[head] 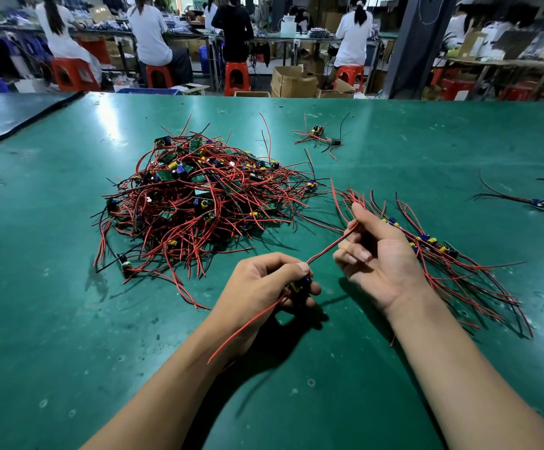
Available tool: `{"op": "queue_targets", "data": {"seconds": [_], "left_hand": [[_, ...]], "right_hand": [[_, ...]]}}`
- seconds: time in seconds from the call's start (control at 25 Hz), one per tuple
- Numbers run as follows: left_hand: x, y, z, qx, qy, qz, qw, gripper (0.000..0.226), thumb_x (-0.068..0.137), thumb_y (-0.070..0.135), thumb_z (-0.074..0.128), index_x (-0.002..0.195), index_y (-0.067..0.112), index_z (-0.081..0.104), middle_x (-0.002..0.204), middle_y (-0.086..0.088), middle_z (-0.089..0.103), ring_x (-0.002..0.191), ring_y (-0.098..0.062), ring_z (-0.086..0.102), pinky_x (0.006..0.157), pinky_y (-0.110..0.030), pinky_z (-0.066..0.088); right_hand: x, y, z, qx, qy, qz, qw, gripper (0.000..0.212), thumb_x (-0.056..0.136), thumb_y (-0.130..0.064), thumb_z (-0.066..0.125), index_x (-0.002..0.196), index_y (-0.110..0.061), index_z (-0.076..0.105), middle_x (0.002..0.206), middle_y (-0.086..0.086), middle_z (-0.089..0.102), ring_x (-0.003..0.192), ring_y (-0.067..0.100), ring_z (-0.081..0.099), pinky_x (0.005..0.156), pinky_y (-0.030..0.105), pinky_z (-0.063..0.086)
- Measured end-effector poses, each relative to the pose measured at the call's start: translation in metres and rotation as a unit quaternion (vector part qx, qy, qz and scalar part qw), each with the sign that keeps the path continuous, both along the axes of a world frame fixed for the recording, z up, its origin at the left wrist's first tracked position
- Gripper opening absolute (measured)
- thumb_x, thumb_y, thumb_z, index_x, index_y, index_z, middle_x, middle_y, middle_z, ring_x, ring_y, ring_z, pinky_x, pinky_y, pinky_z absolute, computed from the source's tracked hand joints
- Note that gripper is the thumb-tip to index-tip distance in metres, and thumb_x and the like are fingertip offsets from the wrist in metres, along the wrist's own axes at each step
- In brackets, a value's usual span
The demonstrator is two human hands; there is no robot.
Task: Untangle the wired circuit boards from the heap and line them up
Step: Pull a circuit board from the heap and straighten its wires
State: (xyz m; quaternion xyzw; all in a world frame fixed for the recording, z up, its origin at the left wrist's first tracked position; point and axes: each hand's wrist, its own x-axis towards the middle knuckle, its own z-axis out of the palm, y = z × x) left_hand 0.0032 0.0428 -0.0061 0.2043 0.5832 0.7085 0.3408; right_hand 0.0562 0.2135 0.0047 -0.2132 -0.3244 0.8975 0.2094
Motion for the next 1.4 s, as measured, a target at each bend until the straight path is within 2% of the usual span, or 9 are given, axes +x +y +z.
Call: {"op": "queue_targets", "data": {"seconds": [0.24, 0.44, 0.6, 0.72, 0.84, 0.96, 1.04, 1.16, 1.4], "left_hand": [[-0.001, -0.002, 0.000, 0.001, 0.004, -0.015, 1.000, 0.020, 0.091, 0.004, 0.061, 0.073, 0.009, 0.069, 0.073, -0.020, 0.071, 0.054, -0.023, 0.065, 0.047, -0.018, 0.045], [-0.001, -0.002, -0.001, -0.008, 0.018, -0.029, 0.999, 0.019, 0.091, 0.006, 0.062, 0.073, 0.010, 0.070, 0.075, -0.019, 0.072, 0.056, -0.024, 0.066, 0.050, -0.019, 0.047], [-0.002, -0.003, -0.003, -0.011, 0.015, -0.021, 1.000, 0.016, 0.091, 0.007, 0.062, 0.077, 0.009, 0.069, 0.076, -0.020, 0.072, 0.058, -0.025, 0.067, 0.051, -0.020, 0.046], [-0.004, -0.003, -0.004, -0.012, 0.010, -0.015, 1.000, 0.018, 0.091, 0.008, 0.062, 0.075, 0.012, 0.069, 0.077, -0.020, 0.072, 0.059, -0.025, 0.067, 0.050, -0.018, 0.045], [-0.007, -0.002, -0.006, -0.005, -0.015, 0.008, 1.000, 0.022, 0.092, 0.008, 0.060, 0.072, 0.014, 0.070, 0.077, -0.019, 0.072, 0.058, -0.023, 0.067, 0.049, -0.018, 0.047], [-0.009, 0.000, -0.006, 0.022, -0.058, 0.036, 0.997, 0.014, 0.094, 0.007, 0.058, 0.082, 0.006, 0.065, 0.076, -0.020, 0.071, 0.055, -0.023, 0.066, 0.051, -0.023, 0.054], [-0.010, 0.001, -0.006, 0.028, -0.064, 0.043, 0.997, 0.014, 0.094, 0.008, 0.058, 0.082, 0.007, 0.065, 0.075, -0.019, 0.071, 0.056, -0.023, 0.066, 0.053, -0.025, 0.056], [-0.012, 0.000, -0.007, 0.026, -0.063, 0.050, 0.996, 0.024, 0.094, 0.009, 0.058, 0.074, 0.014, 0.071, 0.075, -0.018, 0.070, 0.056, -0.022, 0.064, 0.055, -0.027, 0.057], [-0.012, -0.002, -0.006, 0.006, -0.043, 0.018, 0.999, 0.024, 0.091, 0.005, 0.059, 0.071, 0.013, 0.069, 0.070, -0.020, 0.069, 0.052, -0.022, 0.063, 0.048, -0.023, 0.052]], "right_hand": [[0.004, 0.001, 0.005, -0.001, -0.004, -0.009, 1.000, 0.030, 0.076, -0.027, 0.072, 0.053, -0.012, 0.061, 0.051, -0.005, 0.042, 0.031, 0.003, 0.029, 0.038, 0.016, 0.027], [0.005, 0.002, 0.007, -0.050, -0.012, -0.003, 0.999, 0.033, 0.083, -0.022, 0.066, 0.060, -0.016, 0.043, 0.049, -0.006, 0.036, 0.027, 0.005, 0.022, 0.035, 0.018, 0.023], [0.007, 0.004, 0.006, -0.026, -0.016, 0.003, 1.000, 0.044, 0.094, -0.030, 0.062, 0.054, -0.013, 0.054, 0.053, -0.006, 0.037, 0.030, 0.004, 0.027, 0.036, 0.017, 0.026], [0.005, 0.006, 0.003, -0.021, -0.008, -0.008, 1.000, 0.037, 0.092, -0.028, 0.063, 0.059, -0.014, 0.051, 0.055, -0.005, 0.037, 0.030, 0.005, 0.027, 0.036, 0.018, 0.027], [0.002, 0.002, 0.000, 0.065, -0.022, -0.011, 0.998, 0.031, 0.081, -0.042, 0.070, 0.070, -0.015, 0.058, 0.057, -0.006, 0.046, 0.035, 0.004, 0.031, 0.039, 0.017, 0.030], [0.004, -0.008, -0.002, 0.200, -0.063, 0.031, 0.977, 0.050, 0.068, -0.050, 0.075, 0.097, -0.009, 0.071, 0.070, -0.005, 0.059, 0.046, 0.005, 0.044, 0.047, 0.017, 0.041], [0.004, -0.020, -0.007, 0.234, -0.078, 0.112, 0.963, 0.057, 0.067, -0.043, 0.079, 0.108, -0.004, 0.071, 0.075, -0.003, 0.063, 0.052, 0.007, 0.052, 0.047, 0.018, 0.046], [0.003, -0.039, -0.013, 0.244, -0.086, 0.193, 0.946, 0.035, 0.083, -0.028, 0.076, 0.100, 0.001, 0.070, 0.069, 0.007, 0.058, 0.051, 0.013, 0.054, 0.047, 0.022, 0.051], [0.004, -0.034, -0.011, 0.285, -0.109, 0.137, 0.942, 0.014, 0.092, -0.021, 0.069, 0.089, -0.011, 0.078, 0.063, 0.006, 0.058, 0.046, 0.011, 0.051, 0.043, 0.018, 0.042]]}}
